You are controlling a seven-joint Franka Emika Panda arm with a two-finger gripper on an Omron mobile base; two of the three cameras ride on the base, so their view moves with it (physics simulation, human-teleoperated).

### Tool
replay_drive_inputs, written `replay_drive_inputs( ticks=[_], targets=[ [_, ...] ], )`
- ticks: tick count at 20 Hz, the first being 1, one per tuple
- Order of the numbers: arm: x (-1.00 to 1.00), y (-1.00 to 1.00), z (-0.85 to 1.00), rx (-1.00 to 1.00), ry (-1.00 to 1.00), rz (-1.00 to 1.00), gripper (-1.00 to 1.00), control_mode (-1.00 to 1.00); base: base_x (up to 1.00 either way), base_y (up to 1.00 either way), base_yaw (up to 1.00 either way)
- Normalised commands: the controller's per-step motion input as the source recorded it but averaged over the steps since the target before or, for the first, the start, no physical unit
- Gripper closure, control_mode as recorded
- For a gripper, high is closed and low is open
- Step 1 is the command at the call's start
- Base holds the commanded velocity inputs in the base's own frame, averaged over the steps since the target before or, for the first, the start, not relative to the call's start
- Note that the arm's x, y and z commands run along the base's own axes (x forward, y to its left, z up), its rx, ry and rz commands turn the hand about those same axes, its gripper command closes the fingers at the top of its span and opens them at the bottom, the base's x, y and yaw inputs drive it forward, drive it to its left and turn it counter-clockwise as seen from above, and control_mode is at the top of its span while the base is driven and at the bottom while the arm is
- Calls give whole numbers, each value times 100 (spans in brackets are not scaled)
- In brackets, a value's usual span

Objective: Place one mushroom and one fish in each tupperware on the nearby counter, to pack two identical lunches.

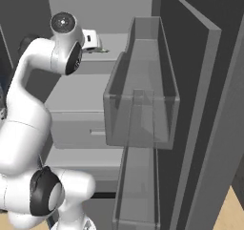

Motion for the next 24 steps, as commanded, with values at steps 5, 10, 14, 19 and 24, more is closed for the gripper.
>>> replay_drive_inputs(
  ticks=[5, 10, 14, 19, 24],
  targets=[
    [59, 0, -1, -2, 1, 4, -100, -100, 0, 0, 0],
    [58, 0, -1, -2, 4, 3, -100, -100, 0, 0, 0],
    [52, 1, -4, -4, 7, 2, -100, -100, 0, 0, 0],
    [51, 2, -12, -6, 5, 4, -100, -100, 0, 0, 0],
    [51, 1, -17, -5, 1, 5, -100, -100, 0, 0, 0]
  ],
)
